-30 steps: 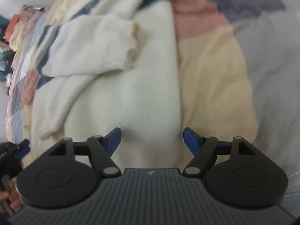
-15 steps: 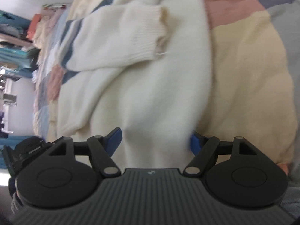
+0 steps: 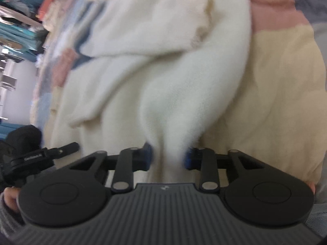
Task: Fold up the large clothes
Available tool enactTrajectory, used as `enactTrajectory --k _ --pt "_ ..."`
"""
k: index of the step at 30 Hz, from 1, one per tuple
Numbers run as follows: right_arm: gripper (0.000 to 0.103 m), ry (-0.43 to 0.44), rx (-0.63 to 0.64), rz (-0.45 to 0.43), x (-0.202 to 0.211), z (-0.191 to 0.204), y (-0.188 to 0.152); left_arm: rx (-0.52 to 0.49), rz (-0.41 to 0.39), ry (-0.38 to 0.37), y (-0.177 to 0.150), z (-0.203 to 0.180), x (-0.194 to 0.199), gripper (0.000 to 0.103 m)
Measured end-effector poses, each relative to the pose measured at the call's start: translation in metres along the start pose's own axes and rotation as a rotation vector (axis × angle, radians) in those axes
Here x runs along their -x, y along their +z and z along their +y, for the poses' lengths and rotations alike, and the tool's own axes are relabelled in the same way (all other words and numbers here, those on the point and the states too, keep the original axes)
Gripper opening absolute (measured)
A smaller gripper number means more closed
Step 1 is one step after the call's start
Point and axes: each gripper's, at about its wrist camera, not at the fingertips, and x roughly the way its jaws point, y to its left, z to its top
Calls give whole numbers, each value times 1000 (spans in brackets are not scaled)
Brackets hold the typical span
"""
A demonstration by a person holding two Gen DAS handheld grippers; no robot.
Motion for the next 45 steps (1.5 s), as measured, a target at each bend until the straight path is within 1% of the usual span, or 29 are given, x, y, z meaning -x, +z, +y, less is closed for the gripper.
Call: enactTrajectory --k 2,4,5,9,13,14,17,18,19,22,23,24,27,30,32,34,35,37,38,40,42,43,44,45 --pt "28 62 -2 -58 16 -1 -1 -30 -51 -38 -2 -7 17 15" --pt "26 121 -17 -122 33 -4 -1 -34 -97 -77 -2 -12 36 14" --pt "26 144 -27 -158 44 -5 -3 -24 -130 -122 -2 -14 48 14" --pt "24 224 -16 -260 80 0 -6 0 -214 -249 5 -16 88 12" --pt "23 307 -1 -365 120 3 -5 8 -288 -343 7 -18 132 12" --pt "23 324 5 -385 122 9 -2 4 -305 -368 6 -20 143 12" --pt "22 389 15 -446 154 18 -9 -14 -356 -421 1 -23 171 11" --pt "21 400 30 -467 157 26 -6 -12 -373 -439 -2 -24 180 11" --pt "9 417 48 -493 168 32 -10 -5 -390 -461 -5 -24 188 11" --pt "9 466 72 -533 196 43 -18 19 -436 -529 -19 -17 210 9" --pt "3 476 82 -556 200 44 -20 28 -441 -545 -24 -15 214 9" --pt "3 490 100 -579 203 46 -25 38 -437 -546 -29 -13 215 9" --pt "3 491 98 -561 197 46 -27 39 -396 -515 -39 -7 200 9" --pt "3 421 89 -510 178 38 -22 67 -341 -459 -43 3 177 9" --pt "3 348 52 -448 160 27 -18 71 -332 -432 -46 11 171 9" --pt "4 243 25 -390 141 16 -13 72 -331 -411 -47 18 171 9" --pt "7 186 14 -347 130 11 -9 72 -327 -405 -46 22 171 9" --pt "7 85 -26 -238 109 1 -6 67 -315 -387 -46 27 171 9" --pt "7 54 -30 -180 100 -1 -5 63 -308 -378 -46 29 169 9" --pt "8 19 -33 -101 88 -2 -4 61 -295 -366 -45 33 166 9" --pt "15 -14 -28 -65 85 0 -5 61 -283 -363 -44 36 161 9" --pt "26 -16 -22 -58 87 3 -3 61 -279 -364 -43 36 159 9" --pt "34 -15 -10 -50 87 6 0 61 -275 -364 -43 36 158 9" --pt "36 -34 2 -42 87 10 4 63 -270 -366 -42 36 156 9"
